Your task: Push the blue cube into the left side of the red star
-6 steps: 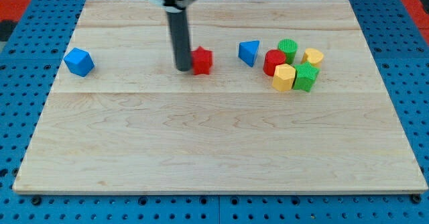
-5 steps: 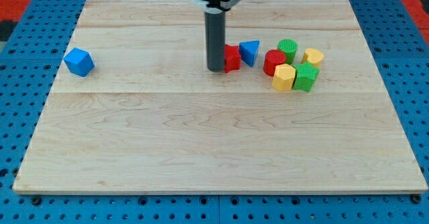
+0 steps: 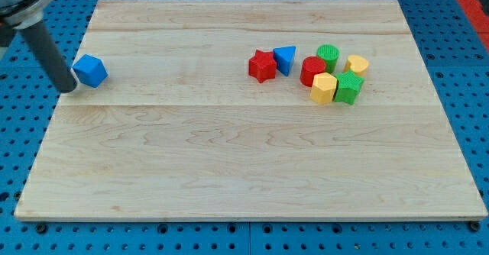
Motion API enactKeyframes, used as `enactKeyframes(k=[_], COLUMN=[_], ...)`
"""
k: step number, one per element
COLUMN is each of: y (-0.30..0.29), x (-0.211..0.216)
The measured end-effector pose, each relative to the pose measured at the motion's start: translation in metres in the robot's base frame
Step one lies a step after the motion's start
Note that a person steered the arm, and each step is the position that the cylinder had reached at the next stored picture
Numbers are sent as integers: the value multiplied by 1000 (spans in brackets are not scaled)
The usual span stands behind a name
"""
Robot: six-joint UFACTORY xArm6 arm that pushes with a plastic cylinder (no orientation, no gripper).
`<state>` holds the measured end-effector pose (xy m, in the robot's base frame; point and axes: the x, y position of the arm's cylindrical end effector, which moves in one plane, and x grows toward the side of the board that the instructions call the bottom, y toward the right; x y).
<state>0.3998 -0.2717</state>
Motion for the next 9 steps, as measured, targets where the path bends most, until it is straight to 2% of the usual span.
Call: enactKeyframes(k=[1, 2, 4, 5, 6, 7, 8, 9], y=[-7, 44, 54, 4, -16, 23, 65, 82], x=[-9, -15, -11, -7, -62, -76, -54, -48])
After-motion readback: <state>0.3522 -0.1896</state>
